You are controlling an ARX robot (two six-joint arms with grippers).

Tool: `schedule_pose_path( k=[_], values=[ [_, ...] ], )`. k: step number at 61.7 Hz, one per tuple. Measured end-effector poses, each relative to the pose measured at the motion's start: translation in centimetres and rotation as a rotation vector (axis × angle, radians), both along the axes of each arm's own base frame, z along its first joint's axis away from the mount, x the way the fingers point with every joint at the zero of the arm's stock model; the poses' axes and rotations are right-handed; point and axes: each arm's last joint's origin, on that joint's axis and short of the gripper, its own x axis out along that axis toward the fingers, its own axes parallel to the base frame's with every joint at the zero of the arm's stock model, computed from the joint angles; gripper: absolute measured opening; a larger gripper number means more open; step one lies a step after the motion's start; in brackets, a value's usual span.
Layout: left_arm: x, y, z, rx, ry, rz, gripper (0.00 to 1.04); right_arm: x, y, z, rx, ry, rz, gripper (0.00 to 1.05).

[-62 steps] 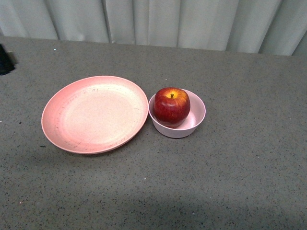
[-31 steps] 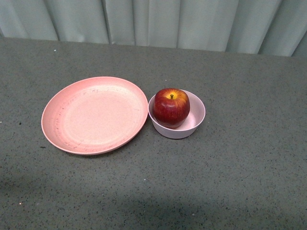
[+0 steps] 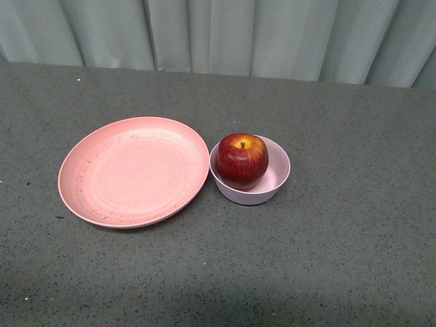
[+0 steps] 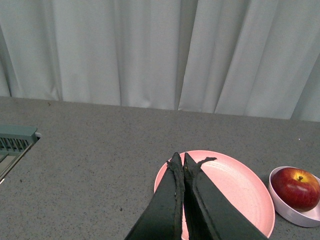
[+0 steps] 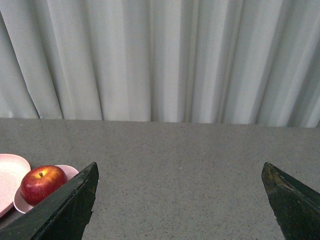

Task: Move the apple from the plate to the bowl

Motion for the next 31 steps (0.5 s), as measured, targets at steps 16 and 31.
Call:
schedule_pose_path(
  k=[16, 31],
  values=[
    [-0.9, 0.0, 0.2, 0.0, -0.006, 0.0, 0.04, 0.0, 0.0, 0.0, 0.0, 0.0, 0.0, 0.95],
    [-1.6, 0.0, 0.2, 0.0, -0.008, 0.001, 0.04, 0.0, 0.0, 0.0, 0.0, 0.0, 0.0, 0.95]
  ],
)
